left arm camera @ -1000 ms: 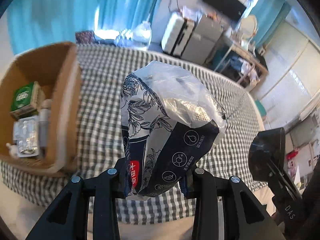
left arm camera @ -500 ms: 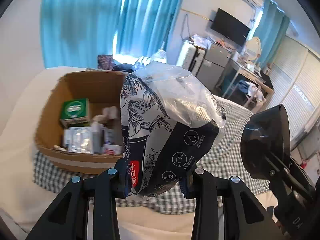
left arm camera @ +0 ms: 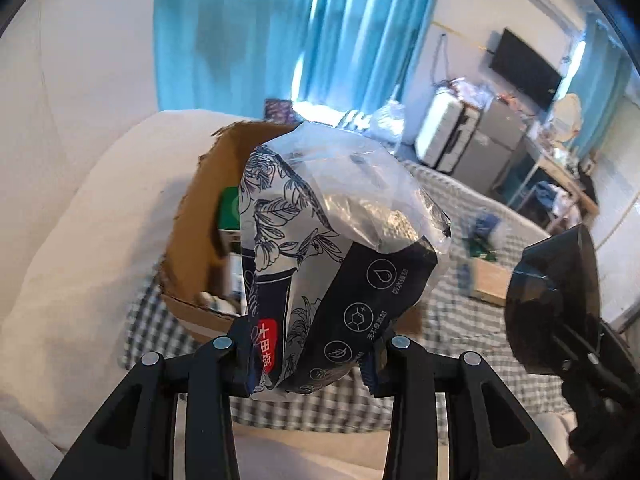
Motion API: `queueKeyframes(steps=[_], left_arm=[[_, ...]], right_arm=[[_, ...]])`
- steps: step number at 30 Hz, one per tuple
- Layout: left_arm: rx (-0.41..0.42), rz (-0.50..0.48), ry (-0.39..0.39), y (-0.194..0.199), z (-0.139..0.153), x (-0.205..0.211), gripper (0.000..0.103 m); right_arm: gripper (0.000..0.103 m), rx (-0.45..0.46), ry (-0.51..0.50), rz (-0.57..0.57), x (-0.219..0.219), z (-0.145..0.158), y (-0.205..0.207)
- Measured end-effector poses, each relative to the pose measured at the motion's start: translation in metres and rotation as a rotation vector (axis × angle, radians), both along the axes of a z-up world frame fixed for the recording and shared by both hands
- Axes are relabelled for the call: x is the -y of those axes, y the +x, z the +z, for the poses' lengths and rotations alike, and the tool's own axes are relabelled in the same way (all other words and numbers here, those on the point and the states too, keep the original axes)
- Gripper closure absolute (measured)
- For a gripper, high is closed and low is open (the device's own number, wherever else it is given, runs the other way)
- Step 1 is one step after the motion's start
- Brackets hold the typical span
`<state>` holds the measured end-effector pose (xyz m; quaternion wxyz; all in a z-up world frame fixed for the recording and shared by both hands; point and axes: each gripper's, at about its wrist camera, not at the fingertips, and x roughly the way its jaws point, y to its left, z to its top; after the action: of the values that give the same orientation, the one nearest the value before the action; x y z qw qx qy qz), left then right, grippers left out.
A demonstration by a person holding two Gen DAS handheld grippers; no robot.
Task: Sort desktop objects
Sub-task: 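Carry the plastic bag and eye mask in both tools over the cardboard box, then open the left tool to drop the bag while the right tool releases the eye mask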
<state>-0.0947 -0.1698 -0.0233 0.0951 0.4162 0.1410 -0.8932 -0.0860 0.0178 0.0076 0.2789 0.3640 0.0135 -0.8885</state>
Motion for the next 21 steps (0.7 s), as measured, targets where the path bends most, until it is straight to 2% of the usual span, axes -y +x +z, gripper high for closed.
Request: queueKeyframes(steps=[4, 12, 17, 19, 20, 21], left_arm=[[0.047, -0.003, -0.018, -0.03, -0.018, 0.02, 0.065], [0.089, -0.016, -0.042, -0.097, -0.025, 0.05, 0.065], [0.139, -0.046, -0.049, -0.146, -0.039, 0.059, 0.062], [0.139, -0.045, -0.038, -0.163, -0.039, 0.058, 0.054], [0.137, -0.043, -0.038, -0.171, -0.037, 0.056, 0.039], [0.141, -0.038, -0.049, -0.177, -0.037, 0.056, 0.018]], right_arm=[[0.044, 0.038, -0.002, 0.017, 0.02, -0.014, -0.034], [0.044, 0.121, -0.05, 0.033, 0.061, -0.038, -0.097], [0.044, 0.163, -0.063, 0.011, 0.072, -0.054, -0.123], [0.038, 0.172, -0.054, -0.002, 0.072, -0.056, -0.127], [0.033, 0.169, -0.063, -0.001, 0.072, -0.056, -0.128], [0.022, 0.166, -0.068, -0.005, 0.071, -0.056, -0.129]])
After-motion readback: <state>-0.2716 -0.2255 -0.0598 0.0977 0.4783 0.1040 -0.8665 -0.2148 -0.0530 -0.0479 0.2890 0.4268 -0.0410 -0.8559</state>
